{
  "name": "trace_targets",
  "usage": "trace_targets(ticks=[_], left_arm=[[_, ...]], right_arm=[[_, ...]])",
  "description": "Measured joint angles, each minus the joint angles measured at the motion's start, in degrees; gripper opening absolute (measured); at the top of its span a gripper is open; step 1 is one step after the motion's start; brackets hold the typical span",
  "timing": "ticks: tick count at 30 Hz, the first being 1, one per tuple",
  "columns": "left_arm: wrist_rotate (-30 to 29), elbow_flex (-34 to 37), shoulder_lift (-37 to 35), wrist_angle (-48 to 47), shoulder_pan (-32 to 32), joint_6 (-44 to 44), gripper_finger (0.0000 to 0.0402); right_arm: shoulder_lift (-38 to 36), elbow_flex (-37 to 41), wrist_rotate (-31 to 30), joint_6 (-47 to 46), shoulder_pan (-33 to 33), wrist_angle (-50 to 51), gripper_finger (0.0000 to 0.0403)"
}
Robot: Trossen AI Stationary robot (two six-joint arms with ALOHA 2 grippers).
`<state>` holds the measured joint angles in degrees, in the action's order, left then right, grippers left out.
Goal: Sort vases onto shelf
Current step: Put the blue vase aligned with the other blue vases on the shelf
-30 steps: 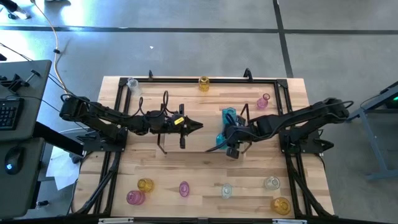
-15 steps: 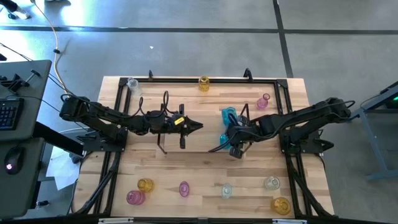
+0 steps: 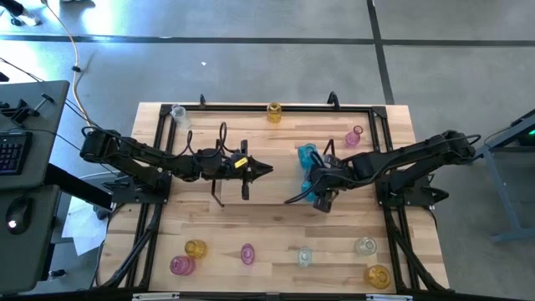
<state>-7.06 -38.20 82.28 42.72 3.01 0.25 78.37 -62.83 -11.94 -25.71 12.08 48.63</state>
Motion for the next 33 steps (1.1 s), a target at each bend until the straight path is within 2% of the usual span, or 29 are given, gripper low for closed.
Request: trace_targets(ticks=[33], left_arm=[[0.0, 0.0, 0.0, -0.1, 0.0, -0.1, 0.0021]], right_arm=[[0.0, -0.1, -0.1, 0.2, 0.0, 2.5, 0.0113]])
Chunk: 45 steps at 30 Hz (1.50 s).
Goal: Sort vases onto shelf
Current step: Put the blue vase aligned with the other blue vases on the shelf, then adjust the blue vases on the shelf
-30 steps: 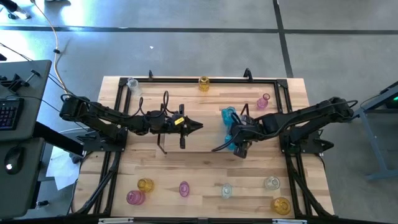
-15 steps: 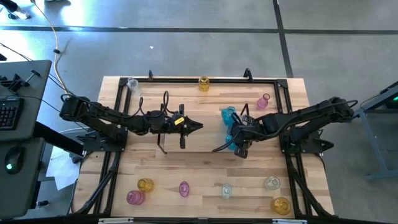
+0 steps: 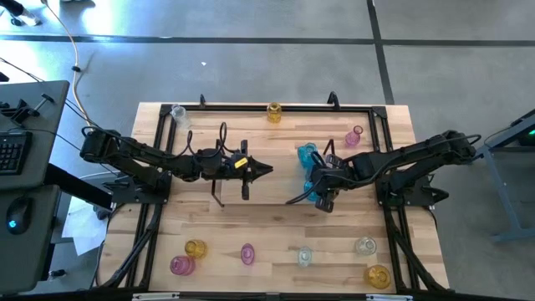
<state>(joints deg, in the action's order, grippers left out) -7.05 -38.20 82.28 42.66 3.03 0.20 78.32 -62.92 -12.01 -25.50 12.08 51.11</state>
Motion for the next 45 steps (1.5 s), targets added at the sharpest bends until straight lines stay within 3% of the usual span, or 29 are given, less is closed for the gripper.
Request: trace_targets(ticks=[12, 23, 38, 45], left_arm=[[0.0, 0.0, 0.0, 0.0, 0.0, 0.0, 0.0021], [0.0, 0.0, 0.0, -0.3, 0.0, 0.0, 0.0021], [0.0, 0.0, 0.0, -0.8, 0.0, 0.0, 0.0021], [0.0, 0.0, 0.0, -0.8, 0.0, 0.0, 0.0021]], right_arm=[[0.0, 0.0, 0.1, 0.5, 0.0, 0.1, 0.0116], [0.0, 0.0, -0.8, 0.5, 0.0, 0.2, 0.0188], [0.0, -1.1, -1.8, 3.5, 0.0, 0.3, 0.019], [0.0, -7.5, -8.0, 6.6, -0.2, 4.0, 0.0176]])
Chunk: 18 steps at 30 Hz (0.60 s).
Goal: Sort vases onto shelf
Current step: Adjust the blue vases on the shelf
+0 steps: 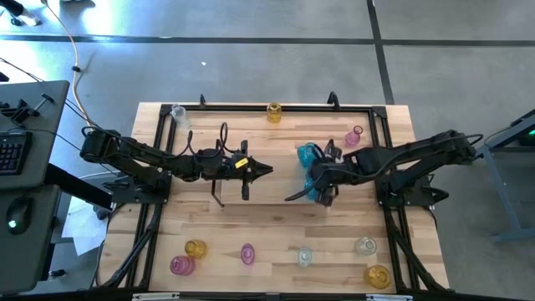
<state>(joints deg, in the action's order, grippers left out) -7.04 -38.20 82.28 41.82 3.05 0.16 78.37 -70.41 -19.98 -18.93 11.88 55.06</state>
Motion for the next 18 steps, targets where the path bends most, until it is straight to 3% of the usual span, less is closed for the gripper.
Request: trace_targets(ticks=[3, 10, 18], left_arm=[[0.0, 0.0, 0.0, 0.0, 0.0, 0.0, 0.0021], [0.0, 0.0, 0.0, 0.0, 0.0, 0.0, 0.0021], [0.0, 0.0, 0.0, -0.5, 0.0, 0.0, 0.0021]], right_arm=[[0.0, -1.3, -2.1, 1.8, -1.8, 2.9, 0.014], [0.4, -1.3, -1.0, 5.6, -7.8, 5.2, 0.0014], [0.4, -1.3, -1.4, 12.5, -12.1, 0.5, 0.0033]])
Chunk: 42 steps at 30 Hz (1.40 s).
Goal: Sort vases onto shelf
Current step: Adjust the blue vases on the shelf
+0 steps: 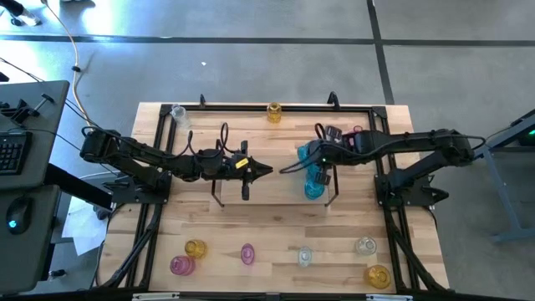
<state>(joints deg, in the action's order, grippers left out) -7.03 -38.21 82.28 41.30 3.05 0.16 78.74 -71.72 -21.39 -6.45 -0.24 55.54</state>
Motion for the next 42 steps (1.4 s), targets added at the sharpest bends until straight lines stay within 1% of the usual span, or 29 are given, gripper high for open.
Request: trace_targets(ticks=[5, 10, 12, 14, 17, 22, 25, 27, 35, 42], left_arm=[[0.0, 0.0, 0.0, 0.0, 0.0, 0.0, 0.0021], [0.0, 0.0, 0.0, -0.1, 0.0, 0.0, 0.0021], [0.0, 0.0, 0.0, -0.3, 0.0, 0.0, 0.0021], [0.0, 0.0, 0.0, -0.9, 0.0, 0.0, 0.0021], [0.0, 0.0, 0.0, -1.7, 0.0, 0.0, 0.0021], [0.0, 0.0, 0.0, -1.7, 0.0, 0.0, 0.0021], [0.0, 0.0, 0.0, -1.7, 0.0, 0.0, 0.0021], [0.0, 0.0, 0.0, -1.8, 0.0, 0.0, 0.0021], [0.0, 0.0, 0.0, -2.4, 0.0, 0.0, 0.0021], [0.5, 0.0, 0.0, -2.5, 0.0, 0.1, 0.0021]], right_arm=[[0.3, 0.0, 0.7, 2.5, -4.9, -1.7, 0.0032], [0.3, 0.0, 8.1, 8.7, -8.6, -4.0, 0.0025], [0.6, 0.0, 9.1, 11.2, -9.4, -4.0, 0.0026], [0.8, 0.0, 9.2, 11.7, -9.9, -4.0, 0.003], [0.7, 0.0, 8.0, 11.4, -10.2, -4.7, 0.0051], [0.7, 0.0, 8.0, 8.9, -11.3, -4.7, 0.0112], [1.1, 0.0, 9.8, 7.7, -13.3, -4.1, 0.0137], [1.5, 0.0, 12.4, 6.8, -14.7, -3.7, 0.0143], [2.3, 0.0, 18.5, 6.6, -18.4, -3.2, 0.0134], [2.6, 0.0, 22.3, 6.2, -19.2, -2.5, 0.0103]])
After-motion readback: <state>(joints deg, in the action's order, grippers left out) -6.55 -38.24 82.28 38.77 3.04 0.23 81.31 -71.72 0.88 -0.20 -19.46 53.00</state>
